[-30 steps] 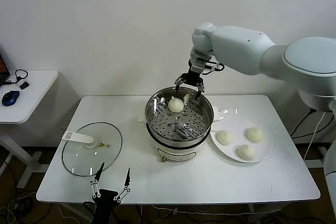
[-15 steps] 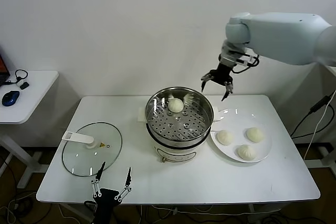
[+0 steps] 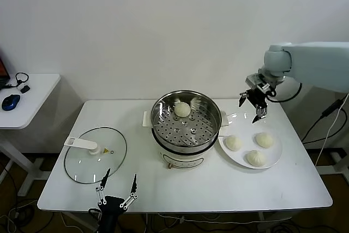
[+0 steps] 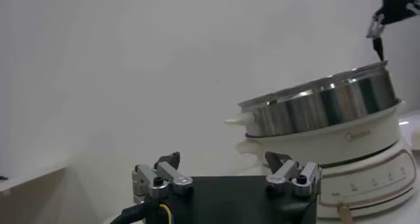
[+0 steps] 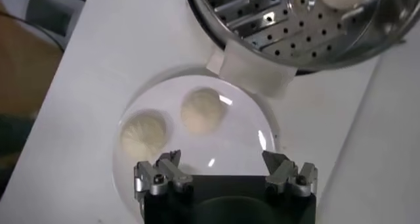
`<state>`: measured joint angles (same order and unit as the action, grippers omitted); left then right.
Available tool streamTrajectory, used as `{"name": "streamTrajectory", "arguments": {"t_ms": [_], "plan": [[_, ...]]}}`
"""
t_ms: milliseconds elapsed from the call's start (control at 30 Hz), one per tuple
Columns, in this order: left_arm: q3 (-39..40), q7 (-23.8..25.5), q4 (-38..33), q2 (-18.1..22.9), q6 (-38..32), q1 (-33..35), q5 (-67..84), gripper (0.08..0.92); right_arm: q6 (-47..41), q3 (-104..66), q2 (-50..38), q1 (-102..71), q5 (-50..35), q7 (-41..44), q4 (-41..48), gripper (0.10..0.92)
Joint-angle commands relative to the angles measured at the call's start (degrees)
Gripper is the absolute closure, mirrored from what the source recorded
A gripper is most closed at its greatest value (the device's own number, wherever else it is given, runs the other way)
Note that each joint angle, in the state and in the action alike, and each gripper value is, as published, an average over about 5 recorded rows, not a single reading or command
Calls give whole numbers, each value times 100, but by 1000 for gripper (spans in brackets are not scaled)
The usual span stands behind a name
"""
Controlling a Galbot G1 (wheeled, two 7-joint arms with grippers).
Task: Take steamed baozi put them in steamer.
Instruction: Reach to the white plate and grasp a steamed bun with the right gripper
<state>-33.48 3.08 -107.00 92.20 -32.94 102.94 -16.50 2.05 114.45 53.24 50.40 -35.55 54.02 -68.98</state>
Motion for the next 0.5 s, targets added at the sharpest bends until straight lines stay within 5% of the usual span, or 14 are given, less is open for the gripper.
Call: {"name": "streamTrajectory", "arguments": {"t_ms": [33, 500], "plan": [[-34, 4, 9, 134, 3, 20, -7, 177, -1014, -490, -393, -761, -60, -274, -197, 203], [-92, 11, 38, 177, 3, 45, -49, 177, -1176, -1533, -304, -2244, 293, -407, 326, 203]]}}
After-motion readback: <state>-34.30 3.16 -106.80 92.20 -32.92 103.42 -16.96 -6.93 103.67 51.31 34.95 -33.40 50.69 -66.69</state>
